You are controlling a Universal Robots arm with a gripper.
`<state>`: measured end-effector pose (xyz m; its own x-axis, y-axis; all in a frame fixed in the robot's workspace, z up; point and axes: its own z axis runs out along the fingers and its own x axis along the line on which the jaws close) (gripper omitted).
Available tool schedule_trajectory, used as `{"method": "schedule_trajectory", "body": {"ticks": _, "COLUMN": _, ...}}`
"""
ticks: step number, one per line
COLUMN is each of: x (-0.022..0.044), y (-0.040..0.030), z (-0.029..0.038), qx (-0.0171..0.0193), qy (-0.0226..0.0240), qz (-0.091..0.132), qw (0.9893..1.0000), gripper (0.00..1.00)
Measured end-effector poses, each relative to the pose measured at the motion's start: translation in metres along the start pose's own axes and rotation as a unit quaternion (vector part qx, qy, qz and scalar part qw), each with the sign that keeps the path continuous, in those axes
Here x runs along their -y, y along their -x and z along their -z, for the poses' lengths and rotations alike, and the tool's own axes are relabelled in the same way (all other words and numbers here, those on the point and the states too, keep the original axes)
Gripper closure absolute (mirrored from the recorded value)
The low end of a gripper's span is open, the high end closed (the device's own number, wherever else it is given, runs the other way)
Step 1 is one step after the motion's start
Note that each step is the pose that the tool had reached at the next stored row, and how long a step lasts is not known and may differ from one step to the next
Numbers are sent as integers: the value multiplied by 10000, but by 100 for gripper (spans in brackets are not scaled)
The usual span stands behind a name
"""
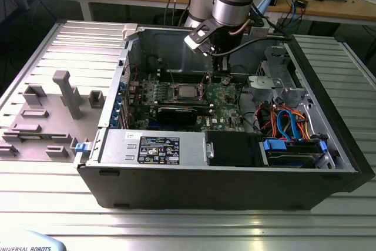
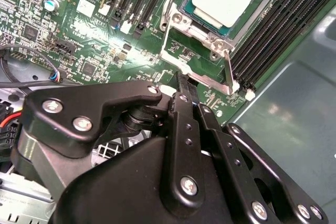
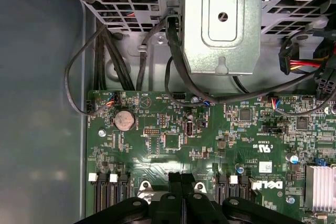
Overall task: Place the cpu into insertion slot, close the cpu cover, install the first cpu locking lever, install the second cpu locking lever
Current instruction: 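Close the cpu cover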
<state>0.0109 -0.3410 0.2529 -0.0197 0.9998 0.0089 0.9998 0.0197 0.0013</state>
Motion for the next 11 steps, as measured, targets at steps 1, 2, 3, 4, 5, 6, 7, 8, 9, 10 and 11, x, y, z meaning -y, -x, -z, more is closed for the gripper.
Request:
{"method": "schedule_trajectory", "body": {"ticks": 1, "x": 2, "y": 0, "z": 0, "qx": 0, "qy": 0, "qz": 0, "qw": 10000, "gripper": 89}}
{"method": "schedule_trajectory", "body": {"ticks": 2, "x": 4, "y": 0, "z": 0, "qx": 0, "qy": 0, "qz": 1, "qw": 10000, "gripper": 89}}
{"method": "schedule_trajectory", "body": {"ticks": 3, "x": 6, "y": 0, "z": 0, "qx": 0, "qy": 0, "qz": 1, "qw": 10000, "gripper": 89}}
{"method": "schedule_trajectory", "body": {"ticks": 4, "x": 8, "y": 0, "z": 0, "qx": 0, "qy": 0, "qz": 0, "qw": 10000, "gripper": 89}}
{"method": "schedule_trajectory", "body": {"ticks": 5, "x": 11, "y": 0, "z": 0, "qx": 0, "qy": 0, "qz": 0, "qw": 10000, "gripper": 89}}
{"method": "schedule_trajectory", "body": {"ticks": 6, "x": 13, "y": 0, "z": 0, "qx": 0, "qy": 0, "qz": 0, "qw": 10000, "gripper": 89}}
{"method": "schedule_trajectory", "body": {"ticks": 7, "x": 15, "y": 0, "z": 0, "qx": 0, "qy": 0, "qz": 0, "qw": 10000, "gripper": 89}}
{"method": "schedule_trajectory", "body": {"ticks": 8, "x": 17, "y": 0, "z": 0, "qx": 0, "qy": 0, "qz": 0, "qw": 10000, "gripper": 89}}
{"method": "schedule_trajectory", "body": {"ticks": 9, "x": 19, "y": 0, "z": 0, "qx": 0, "qy": 0, "qz": 0, "qw": 10000, "gripper": 89}}
{"method": "schedule_trajectory", "body": {"ticks": 10, "x": 22, "y": 0, "z": 0, "qx": 0, "qy": 0, "qz": 0, "qw": 10000, "gripper": 89}}
{"method": "schedule_trajectory", "body": {"ticks": 11, "x": 25, "y": -1, "z": 0, "qx": 0, "qy": 0, "qz": 0, "qw": 10000, "gripper": 89}}
